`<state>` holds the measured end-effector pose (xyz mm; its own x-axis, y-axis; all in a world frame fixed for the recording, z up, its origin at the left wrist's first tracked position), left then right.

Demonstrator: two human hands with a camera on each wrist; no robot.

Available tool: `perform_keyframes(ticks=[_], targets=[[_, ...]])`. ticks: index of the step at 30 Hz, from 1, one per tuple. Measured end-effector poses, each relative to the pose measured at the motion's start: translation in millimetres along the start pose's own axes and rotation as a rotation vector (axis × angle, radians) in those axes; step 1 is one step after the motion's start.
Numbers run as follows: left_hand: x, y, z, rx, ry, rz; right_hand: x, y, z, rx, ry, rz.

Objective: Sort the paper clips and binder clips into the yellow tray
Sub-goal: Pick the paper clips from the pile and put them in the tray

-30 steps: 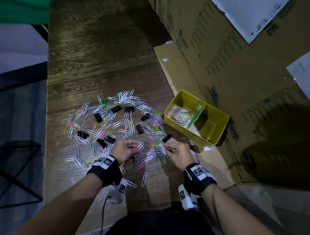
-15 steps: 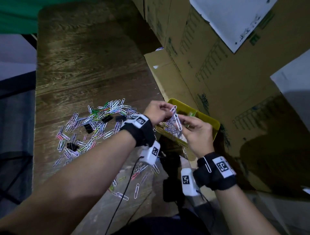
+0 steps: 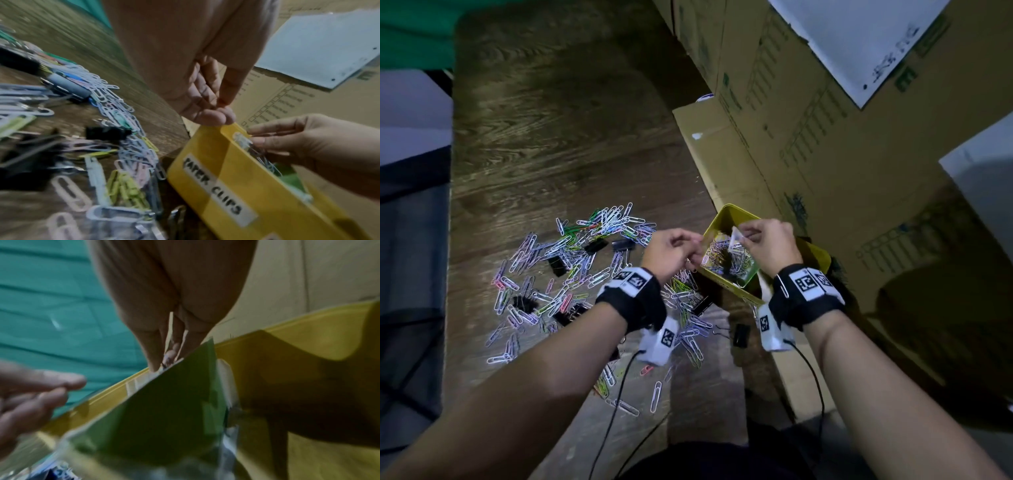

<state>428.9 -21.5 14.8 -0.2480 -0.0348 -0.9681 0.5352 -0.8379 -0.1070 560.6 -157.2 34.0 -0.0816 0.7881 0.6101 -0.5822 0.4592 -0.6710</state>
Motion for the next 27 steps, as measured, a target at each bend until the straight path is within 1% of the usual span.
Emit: perform_keyframes(ticks=[3,6,7,10,11,14,16,18,20,21,22,24,25,27], targets=[[19,-15,10,0.019,0.037,-0.167,6,2,3,0.039,-0.044,0.032],[27,-20,20,0.035,0.165,-0.425,13,0,15,0.047,-0.130,0.002],[31,-17,24,0.072,0.181,-0.500,15,3,21,0.070,-0.159,0.009],[46,8,37,0.313,0.182,-0.785,17,20,42,0.194,-0.236,0.029],[52,17,41,0.364,0.179,-0.855,16,26,48,0.240,-0.247,0.008],[61,32,45,0.378,0.182,-0.879,12,43,64,0.332,-0.269,-0.019],[66,35,44,0.369,0.147,-0.866,5,51,71,0.376,-0.263,0.011],[62,28,42,0.280,0.120,-0.809,-6,58,75,0.426,-0.224,0.055],[55,10,39,0.142,0.099,-0.745,-20,68,79,0.496,-0.164,0.108],[52,-1,40,0.114,0.089,-0.748,-27,75,81,0.538,-0.143,0.145],[50,-11,40,0.123,0.091,-0.775,-32,83,85,0.585,-0.126,0.188],[48,-33,42,0.182,0.100,-0.869,-40,100,93,0.669,-0.119,0.268],[48,-45,42,0.201,0.095,-0.903,-41,108,95,0.677,-0.136,0.304],[48,-64,48,0.217,0.106,-0.920,-42,118,96,0.613,-0.185,0.371]])
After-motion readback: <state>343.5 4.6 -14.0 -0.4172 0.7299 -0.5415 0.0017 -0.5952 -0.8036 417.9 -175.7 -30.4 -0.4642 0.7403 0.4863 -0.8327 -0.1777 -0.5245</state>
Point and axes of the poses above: each hand's wrist, its own z-axis away from the middle knuckle, its own y-axis out of the palm, x = y × z, the point moved 6 cm from there along -z, towards the middle knuckle, and after that the axes turned 14 degrees about y, right-handed, at the moved point
